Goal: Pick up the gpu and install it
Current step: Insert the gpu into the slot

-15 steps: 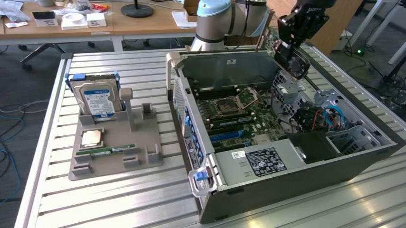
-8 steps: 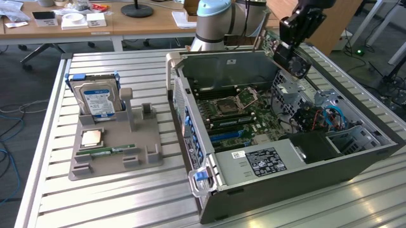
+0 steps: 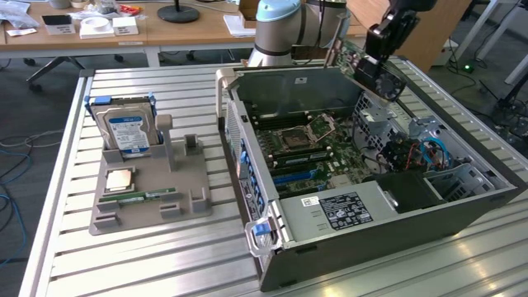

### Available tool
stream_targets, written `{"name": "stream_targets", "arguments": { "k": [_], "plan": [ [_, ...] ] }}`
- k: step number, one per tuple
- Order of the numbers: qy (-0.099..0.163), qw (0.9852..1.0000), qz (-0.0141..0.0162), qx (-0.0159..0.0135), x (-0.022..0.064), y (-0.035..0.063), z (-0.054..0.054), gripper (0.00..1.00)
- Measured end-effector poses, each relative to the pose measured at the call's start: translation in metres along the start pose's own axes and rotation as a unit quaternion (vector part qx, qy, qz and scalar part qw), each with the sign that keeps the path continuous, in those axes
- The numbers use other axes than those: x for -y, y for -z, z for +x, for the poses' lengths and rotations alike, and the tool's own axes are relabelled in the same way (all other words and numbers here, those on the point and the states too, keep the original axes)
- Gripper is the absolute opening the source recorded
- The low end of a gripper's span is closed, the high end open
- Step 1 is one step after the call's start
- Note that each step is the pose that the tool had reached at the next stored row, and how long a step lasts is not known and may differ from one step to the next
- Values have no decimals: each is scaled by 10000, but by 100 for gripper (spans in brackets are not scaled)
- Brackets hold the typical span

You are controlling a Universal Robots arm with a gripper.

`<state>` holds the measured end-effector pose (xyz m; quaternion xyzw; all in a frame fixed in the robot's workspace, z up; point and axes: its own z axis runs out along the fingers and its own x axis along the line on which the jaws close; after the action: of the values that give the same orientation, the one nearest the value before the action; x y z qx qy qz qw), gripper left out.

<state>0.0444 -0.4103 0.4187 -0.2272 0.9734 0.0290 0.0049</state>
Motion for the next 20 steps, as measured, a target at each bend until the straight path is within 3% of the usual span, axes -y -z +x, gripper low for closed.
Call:
{"name": "stream_targets", "arguments": {
  "k": [6, 11, 16, 20],
  "plan": [
    [542, 9985, -12, -30, 0, -3, 0, 26],
    [988, 9951, -23, -53, 0, -4, 0, 26],
    [1436, 9896, -33, -78, 0, -5, 0, 26],
    [1790, 9838, -41, -97, 0, -6, 0, 26]
  ]
}}
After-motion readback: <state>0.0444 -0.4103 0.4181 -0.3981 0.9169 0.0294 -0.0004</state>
